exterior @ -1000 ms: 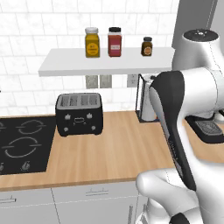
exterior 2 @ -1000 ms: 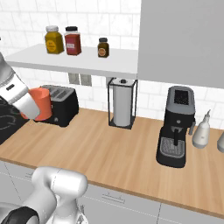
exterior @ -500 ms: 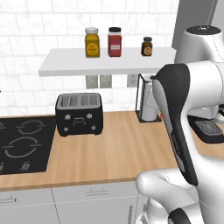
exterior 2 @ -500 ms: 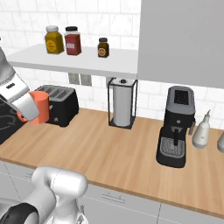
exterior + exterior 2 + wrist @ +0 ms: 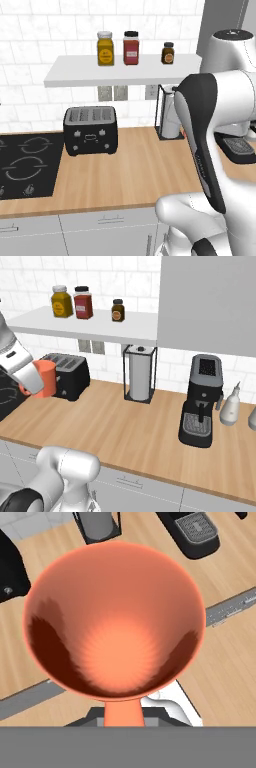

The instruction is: Gather all objects into one cabinet and sort the glasses and bowls to opposite sides.

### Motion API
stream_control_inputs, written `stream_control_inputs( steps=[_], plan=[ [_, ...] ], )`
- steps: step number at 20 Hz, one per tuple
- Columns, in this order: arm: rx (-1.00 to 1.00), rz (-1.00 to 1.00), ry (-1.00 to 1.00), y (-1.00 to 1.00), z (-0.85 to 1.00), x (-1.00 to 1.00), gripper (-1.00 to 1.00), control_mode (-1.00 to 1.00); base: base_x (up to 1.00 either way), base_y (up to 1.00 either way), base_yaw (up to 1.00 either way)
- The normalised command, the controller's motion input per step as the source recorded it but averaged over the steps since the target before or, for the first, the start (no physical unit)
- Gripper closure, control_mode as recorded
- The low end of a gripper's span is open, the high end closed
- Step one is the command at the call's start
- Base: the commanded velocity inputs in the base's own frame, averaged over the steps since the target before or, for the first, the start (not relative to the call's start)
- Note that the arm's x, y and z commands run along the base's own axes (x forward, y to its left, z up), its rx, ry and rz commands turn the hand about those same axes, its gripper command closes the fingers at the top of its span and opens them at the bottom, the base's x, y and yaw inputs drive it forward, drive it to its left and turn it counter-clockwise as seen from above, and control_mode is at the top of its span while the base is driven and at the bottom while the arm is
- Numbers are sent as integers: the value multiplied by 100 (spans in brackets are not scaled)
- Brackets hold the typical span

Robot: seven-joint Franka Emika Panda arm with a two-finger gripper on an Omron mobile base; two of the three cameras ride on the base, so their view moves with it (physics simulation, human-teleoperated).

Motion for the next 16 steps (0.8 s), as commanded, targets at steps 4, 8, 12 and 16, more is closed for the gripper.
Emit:
stream_control_inputs(
  steps=[4, 8, 12, 16],
  plan=[
    [0, 0, 0, 0, 0, 0, 100, 100, -96, 7, -1],
    [0, 0, 0, 0, 0, 0, 100, 100, -100, 25, 0],
    [0, 0, 0, 0, 0, 0, 100, 100, -66, 66, 1],
    [0, 0, 0, 0, 0, 0, 100, 100, -28, 100, 5]
  ],
)
